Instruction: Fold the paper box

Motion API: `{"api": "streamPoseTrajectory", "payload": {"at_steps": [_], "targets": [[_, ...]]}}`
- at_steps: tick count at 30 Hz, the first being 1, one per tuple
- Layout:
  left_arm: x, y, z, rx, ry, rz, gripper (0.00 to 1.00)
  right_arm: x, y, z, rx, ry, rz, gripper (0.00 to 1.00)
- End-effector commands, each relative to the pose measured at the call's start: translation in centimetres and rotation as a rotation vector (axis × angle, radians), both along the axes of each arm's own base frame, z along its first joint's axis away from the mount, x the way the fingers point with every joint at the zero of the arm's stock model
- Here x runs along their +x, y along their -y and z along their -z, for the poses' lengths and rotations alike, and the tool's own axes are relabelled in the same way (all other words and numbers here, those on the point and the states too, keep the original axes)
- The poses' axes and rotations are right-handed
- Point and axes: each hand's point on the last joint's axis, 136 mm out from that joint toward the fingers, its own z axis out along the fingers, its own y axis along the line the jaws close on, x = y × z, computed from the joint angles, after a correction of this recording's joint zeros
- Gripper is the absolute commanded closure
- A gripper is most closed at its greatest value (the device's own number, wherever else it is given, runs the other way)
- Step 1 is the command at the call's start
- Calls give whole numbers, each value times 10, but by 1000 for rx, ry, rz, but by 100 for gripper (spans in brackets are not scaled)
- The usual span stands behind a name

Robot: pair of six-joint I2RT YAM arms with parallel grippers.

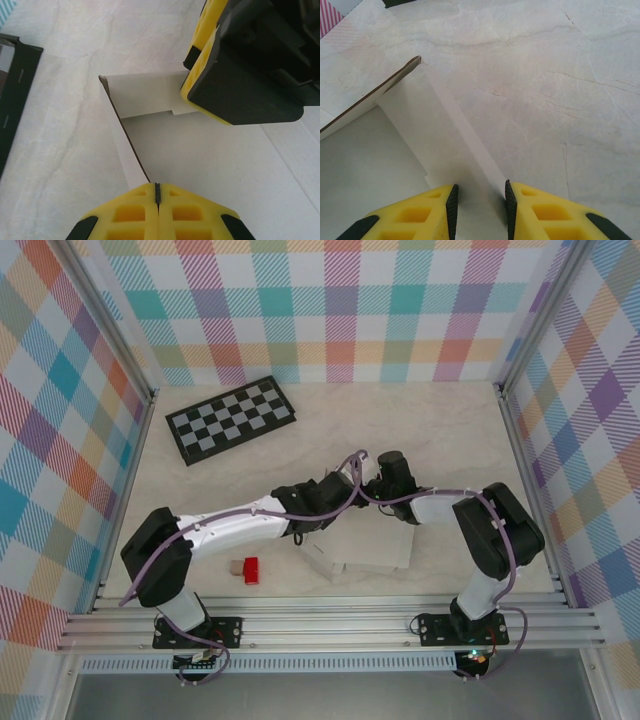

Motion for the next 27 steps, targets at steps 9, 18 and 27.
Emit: {"api": "streamPoseTrajectory", "payload": {"at_steps": [9,18,27], "targets": [[13,-8,6,-271,-171,-8,100,-42,-16,6,-51,-133,-327,67],[28,-18,5,-335,-125,-54,100,-43,-13,-12,-23,-208,-382,64],[28,-18,6,-286,-119,-3,100,-19,36,-44,48,-216,-150,64]]}}
